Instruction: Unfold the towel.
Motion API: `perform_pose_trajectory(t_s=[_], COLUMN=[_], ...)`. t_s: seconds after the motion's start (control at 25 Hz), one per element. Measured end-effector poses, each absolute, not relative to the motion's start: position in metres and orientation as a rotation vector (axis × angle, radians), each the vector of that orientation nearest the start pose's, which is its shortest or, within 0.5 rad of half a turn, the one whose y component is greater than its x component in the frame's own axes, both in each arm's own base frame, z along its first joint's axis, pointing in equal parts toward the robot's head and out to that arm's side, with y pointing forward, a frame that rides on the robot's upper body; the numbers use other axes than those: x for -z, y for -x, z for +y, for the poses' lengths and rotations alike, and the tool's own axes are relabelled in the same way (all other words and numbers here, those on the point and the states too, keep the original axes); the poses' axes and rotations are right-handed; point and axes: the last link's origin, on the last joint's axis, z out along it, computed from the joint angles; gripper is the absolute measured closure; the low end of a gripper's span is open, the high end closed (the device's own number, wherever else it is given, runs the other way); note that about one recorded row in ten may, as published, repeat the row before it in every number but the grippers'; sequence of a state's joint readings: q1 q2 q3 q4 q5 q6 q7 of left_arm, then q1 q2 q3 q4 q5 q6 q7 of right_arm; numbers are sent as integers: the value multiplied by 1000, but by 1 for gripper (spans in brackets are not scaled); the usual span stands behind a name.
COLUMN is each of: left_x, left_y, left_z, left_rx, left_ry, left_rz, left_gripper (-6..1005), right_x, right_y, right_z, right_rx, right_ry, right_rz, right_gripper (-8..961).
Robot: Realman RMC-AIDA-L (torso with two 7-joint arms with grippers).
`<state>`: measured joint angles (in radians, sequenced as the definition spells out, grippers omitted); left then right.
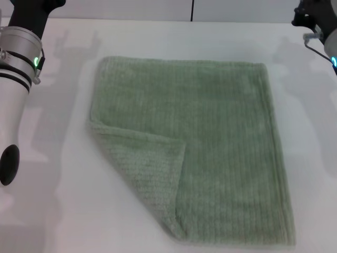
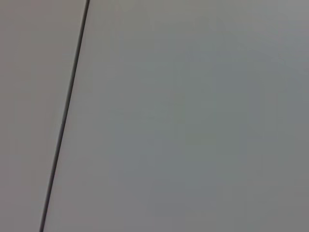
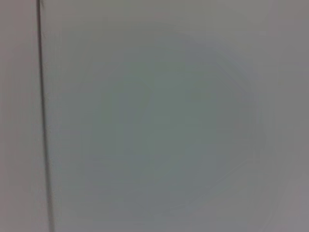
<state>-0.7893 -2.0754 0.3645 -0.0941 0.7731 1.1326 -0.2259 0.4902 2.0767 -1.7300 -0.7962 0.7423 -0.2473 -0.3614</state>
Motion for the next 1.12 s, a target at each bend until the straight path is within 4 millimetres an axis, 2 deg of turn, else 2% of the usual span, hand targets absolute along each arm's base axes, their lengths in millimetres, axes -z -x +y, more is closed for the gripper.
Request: perform_pose_trajectory(t_s=[0.08, 0.24, 0.48, 0.68, 1.12], left_x=[-9, -9, -10, -10, -12], left_y=[263, 263, 261, 260, 256], left_z=[420, 420, 421, 422, 424], left_rx=[868, 867, 874, 880, 888], left_ry=[1455, 1453, 1451, 1452, 1451], left_rz=[-590, -590, -589, -587, -576], left_gripper=[191, 191, 190, 190, 190], right_x=[8, 5, -2, -3, 7], right_y=[-231, -222, -199, -191, -191], right_z=[433, 433, 426, 425, 429], right_rx=[-434, -369, -220, -89, 132], right_ry=[1777, 1862, 2054, 2148, 2309], right_rz=[762, 811, 927, 970, 1034], right_gripper=[931, 954, 954, 954, 953])
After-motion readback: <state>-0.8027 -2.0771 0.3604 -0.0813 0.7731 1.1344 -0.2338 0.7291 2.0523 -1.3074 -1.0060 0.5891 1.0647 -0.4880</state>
